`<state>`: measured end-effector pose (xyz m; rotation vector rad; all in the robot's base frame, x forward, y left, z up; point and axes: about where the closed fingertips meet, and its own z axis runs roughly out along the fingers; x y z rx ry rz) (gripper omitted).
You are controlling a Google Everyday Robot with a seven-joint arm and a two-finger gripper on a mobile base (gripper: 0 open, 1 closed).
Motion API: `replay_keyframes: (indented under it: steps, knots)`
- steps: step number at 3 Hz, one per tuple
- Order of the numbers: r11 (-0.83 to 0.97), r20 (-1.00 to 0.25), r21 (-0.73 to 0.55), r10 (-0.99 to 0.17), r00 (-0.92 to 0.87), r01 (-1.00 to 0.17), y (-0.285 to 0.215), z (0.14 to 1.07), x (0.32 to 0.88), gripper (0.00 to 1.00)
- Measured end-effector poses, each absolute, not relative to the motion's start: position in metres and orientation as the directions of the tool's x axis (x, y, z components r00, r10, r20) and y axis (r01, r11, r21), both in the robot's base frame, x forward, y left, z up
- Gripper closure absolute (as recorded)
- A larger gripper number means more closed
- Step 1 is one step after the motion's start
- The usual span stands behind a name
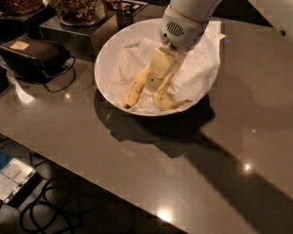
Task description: Pick banana from white bowl
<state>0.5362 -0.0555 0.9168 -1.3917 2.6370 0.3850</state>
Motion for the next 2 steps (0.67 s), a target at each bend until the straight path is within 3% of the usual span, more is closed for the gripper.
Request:
replay_keyframes:
  steps: [2]
  knots:
    - [0.576,-0.213,0.225,-0.758,-0.616,-0.786,-0.0614,0.8986,0.5397,0.35]
